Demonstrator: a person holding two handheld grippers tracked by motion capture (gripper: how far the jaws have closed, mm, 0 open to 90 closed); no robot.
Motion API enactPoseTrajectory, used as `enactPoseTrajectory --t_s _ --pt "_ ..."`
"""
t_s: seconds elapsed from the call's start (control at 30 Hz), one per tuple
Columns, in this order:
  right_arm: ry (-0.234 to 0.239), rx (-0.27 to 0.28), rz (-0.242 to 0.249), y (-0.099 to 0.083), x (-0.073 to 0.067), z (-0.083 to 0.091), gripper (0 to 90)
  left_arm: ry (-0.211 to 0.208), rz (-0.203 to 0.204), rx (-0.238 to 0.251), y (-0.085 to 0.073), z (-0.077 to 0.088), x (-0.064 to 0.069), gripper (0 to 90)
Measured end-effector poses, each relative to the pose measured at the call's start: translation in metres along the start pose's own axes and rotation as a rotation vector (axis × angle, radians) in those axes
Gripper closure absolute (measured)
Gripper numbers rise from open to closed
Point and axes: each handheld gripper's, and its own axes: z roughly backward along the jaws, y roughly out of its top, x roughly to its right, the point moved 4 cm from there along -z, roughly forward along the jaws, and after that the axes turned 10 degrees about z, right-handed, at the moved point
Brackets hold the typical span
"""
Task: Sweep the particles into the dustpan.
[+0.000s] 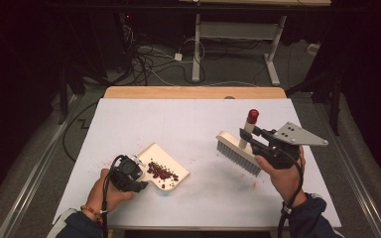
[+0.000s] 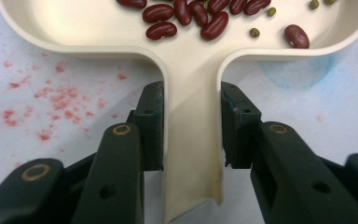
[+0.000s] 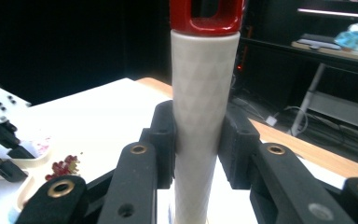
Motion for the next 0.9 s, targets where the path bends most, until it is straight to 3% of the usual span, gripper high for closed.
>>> enactPoseTrajectory --t_s 0.3,0.53,0.6,0.83,0.9 --pt "0.009 -0.051 -0.056 -0.016 0.03 0.029 70.0 0.017 0.067 0.038 -0.005 0.002 -0.015 63.7" --pt "0.149 -0.111 -0.125 -0.025 0.042 0.041 69.9 0.05 0.141 0.076 -0.007 0.004 -0.031 63.7" --pt "0.198 -0.151 -0.138 -0.029 0.045 0.041 69.9 0.059 0.164 0.09 -0.005 0.003 -0.034 63.7" --pt "0.272 -0.237 -0.145 -0.041 0.05 0.034 69.8 0.094 0.251 0.147 0.003 0.0 -0.045 63.7" --pt "0.292 -0.26 -0.128 -0.041 0.05 0.03 69.8 0.104 0.271 0.163 0.005 -0.002 -0.046 63.5"
